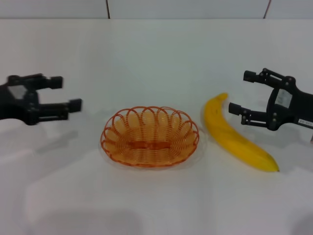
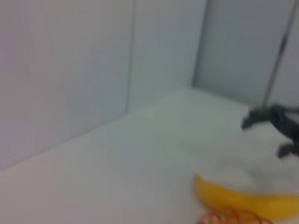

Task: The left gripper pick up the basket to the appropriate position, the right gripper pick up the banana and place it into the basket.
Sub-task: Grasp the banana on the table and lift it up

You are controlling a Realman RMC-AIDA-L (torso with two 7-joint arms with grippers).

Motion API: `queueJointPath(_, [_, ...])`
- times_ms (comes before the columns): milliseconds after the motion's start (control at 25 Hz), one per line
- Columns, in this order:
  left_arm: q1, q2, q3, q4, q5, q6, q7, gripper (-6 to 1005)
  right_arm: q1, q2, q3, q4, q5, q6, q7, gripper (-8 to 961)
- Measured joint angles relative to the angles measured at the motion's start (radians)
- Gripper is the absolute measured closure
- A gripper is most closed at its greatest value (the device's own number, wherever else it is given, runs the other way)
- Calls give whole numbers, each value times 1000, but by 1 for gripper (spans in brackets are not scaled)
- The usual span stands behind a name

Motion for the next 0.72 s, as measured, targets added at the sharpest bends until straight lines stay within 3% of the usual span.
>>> queueJointPath(320, [-55, 17, -198, -298, -34, 52, 176, 148, -2, 3, -5, 7, -4, -44, 4, 68])
queueJointPath(560, [-69, 31, -219, -371, -28, 55, 239, 149, 1, 1, 8, 7, 71, -221, -31, 71])
queueJointPath(720, [-79, 34, -210, -375, 28, 62, 246, 150, 7, 0, -12, 10, 80, -234, 2, 70])
